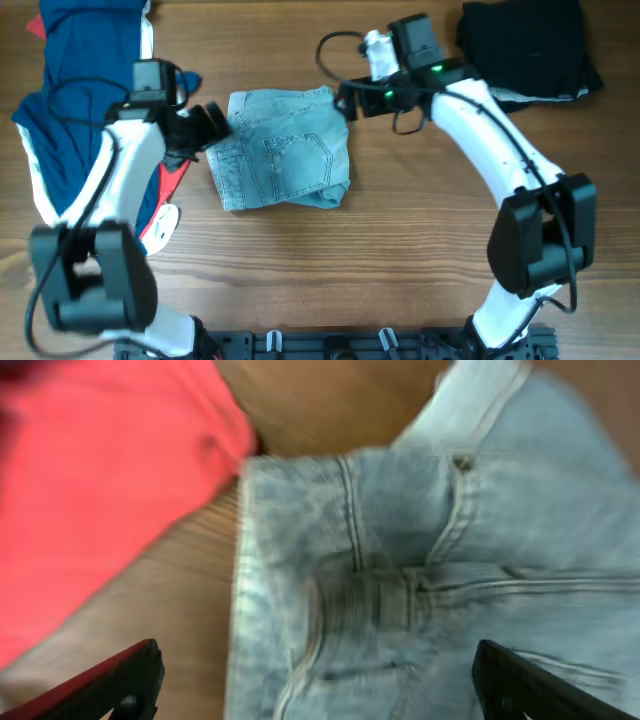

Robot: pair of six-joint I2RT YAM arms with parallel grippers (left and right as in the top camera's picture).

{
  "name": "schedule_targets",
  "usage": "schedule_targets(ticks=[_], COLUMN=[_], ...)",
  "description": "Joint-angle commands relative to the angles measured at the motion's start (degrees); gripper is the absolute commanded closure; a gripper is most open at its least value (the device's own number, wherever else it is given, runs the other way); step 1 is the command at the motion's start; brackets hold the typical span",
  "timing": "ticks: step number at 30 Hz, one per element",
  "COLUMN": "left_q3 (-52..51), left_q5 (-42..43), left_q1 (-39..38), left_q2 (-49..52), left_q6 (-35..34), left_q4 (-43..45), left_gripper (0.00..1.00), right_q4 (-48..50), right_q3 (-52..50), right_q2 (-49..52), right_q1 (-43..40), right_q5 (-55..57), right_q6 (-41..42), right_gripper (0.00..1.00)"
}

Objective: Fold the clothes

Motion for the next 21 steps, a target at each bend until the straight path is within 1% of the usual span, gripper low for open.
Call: schedule_targets(ticks=[1,3,5,6,8,11,12,14,15,17,20,21], left_q3=[-0.9,-0.9,-0.9,-0.9,-0.9,-0.9,-0.9,-0.9,-0.9,-0.6,0.3,0.7], left_q5=[7.1,9.0,9.1,9.1,9.1,8.3,7.7,7.4,7.4,7.4,7.4,7.3], left_q1=[-0.2,-0.3,-0.5,-0.7,-1.3,-2.3,-2.6,-3.1,-3.3,-3.9,-5.1,-5.8], left_q2=[5.6,7.2,8.2,8.6,9.3,9.7,9.7,9.7,9.7,9.5,8.7,8.0], left_q6=[4.4,4.4,4.4,4.5,5.1,5.5,5.4,5.4,5.2,4.5,4.1,4.1], left_q4=[2.2,3.5,4.3,4.8,6.3,8.8,9.6,11.0,11.6,11.9,11.7,11.7], left_gripper=[0.02,0.03,0.05,0.07,0.15,0.36,0.49,0.66,0.81,0.9,0.96,0.96], right_q4=[0.2,0.1,0.2,0.2,0.2,0.4,0.4,0.4,0.4,0.4,0.4,0.5], right_q3=[0.7,0.7,0.7,0.7,0.7,0.7,0.7,0.7,0.7,0.7,0.7,0.7], right_q2=[1.3,1.3,1.3,1.3,1.3,1.3,1.3,1.3,1.3,1.3,1.3,1.3], right_q1=[-0.7,-0.9,-0.9,-0.9,-0.9,-0.9,-0.9,-0.9,-0.9,-0.9,-0.9,-0.9], right_q5=[0.9,1.2,1.2,1.2,1.4,2.9,2.8,2.8,2.8,2.8,2.9,2.9], right_q6=[0.3,0.1,-0.1,-0.2,-0.1,0.0,-0.1,-0.1,-0.1,-0.1,-0.2,-0.2], right_gripper=[0.0,0.01,0.0,0.0,0.0,0.0,0.0,0.0,0.0,0.0,0.0,0.01])
